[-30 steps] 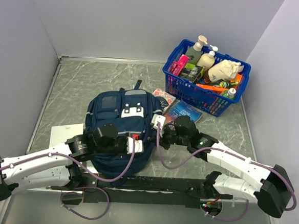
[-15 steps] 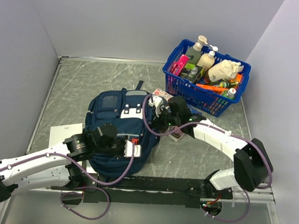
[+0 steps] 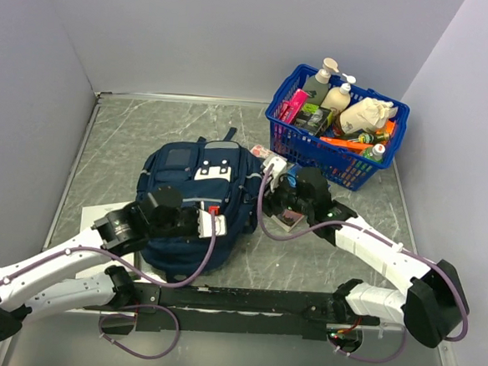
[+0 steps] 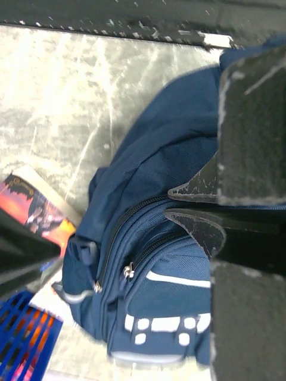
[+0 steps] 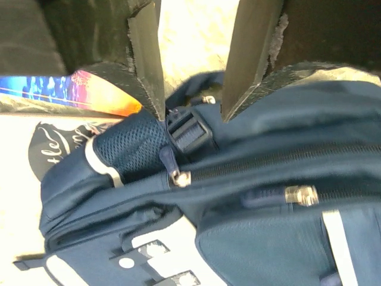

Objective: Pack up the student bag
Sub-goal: Zip the student bag at the center of the board, then unzip the student bag at the center of the board.

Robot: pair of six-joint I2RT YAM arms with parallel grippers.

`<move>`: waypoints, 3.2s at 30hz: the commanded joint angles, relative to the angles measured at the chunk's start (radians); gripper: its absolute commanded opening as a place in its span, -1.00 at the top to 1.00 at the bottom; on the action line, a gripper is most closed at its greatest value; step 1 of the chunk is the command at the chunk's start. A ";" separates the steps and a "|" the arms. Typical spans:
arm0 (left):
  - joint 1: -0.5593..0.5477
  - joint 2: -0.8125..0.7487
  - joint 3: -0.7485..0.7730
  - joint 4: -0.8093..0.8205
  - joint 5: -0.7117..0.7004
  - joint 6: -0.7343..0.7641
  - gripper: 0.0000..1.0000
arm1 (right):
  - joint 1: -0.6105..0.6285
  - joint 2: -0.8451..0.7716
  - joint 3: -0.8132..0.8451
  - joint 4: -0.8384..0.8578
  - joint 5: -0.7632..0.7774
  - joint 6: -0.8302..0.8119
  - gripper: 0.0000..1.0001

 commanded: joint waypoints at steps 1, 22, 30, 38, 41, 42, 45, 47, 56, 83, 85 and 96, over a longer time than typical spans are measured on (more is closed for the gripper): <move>0.008 -0.046 0.140 -0.045 0.033 0.169 0.98 | -0.005 -0.046 -0.062 0.076 0.004 0.026 0.08; 0.037 -0.044 0.240 -0.114 0.071 0.217 0.98 | 0.017 0.009 -0.249 0.341 -0.121 0.115 -0.36; 0.048 -0.041 0.248 -0.107 0.076 0.212 0.98 | 0.026 0.035 -0.295 0.413 -0.141 0.179 -0.36; 0.050 -0.038 0.260 -0.104 0.088 0.202 0.98 | 0.055 0.137 -0.262 0.473 -0.138 0.199 -0.30; 0.053 -0.037 0.268 -0.105 0.093 0.199 0.98 | 0.064 0.178 -0.246 0.493 -0.116 0.199 -0.24; 0.054 -0.037 0.269 -0.104 0.091 0.199 0.98 | 0.065 0.193 -0.242 0.503 -0.101 0.199 -0.22; 0.056 -0.038 0.268 -0.100 0.097 0.191 0.98 | 0.069 0.221 -0.228 0.536 -0.088 0.225 -0.09; 0.059 -0.041 0.265 -0.097 0.099 0.189 0.98 | 0.072 0.223 -0.234 0.562 -0.076 0.233 0.04; 0.068 -0.052 0.241 -0.091 0.113 0.172 0.98 | 0.100 0.203 -0.322 0.744 -0.029 0.248 0.58; 0.074 0.224 0.211 0.156 -0.022 -0.331 0.98 | 0.387 -0.248 -0.372 0.344 0.183 0.287 1.00; 0.074 0.261 0.246 0.157 -0.074 -0.395 0.98 | 0.417 -0.282 -0.349 0.294 0.201 0.282 1.00; 0.231 0.541 0.539 0.087 -0.092 -0.705 0.98 | 0.591 -0.155 -0.154 0.158 0.254 0.239 1.00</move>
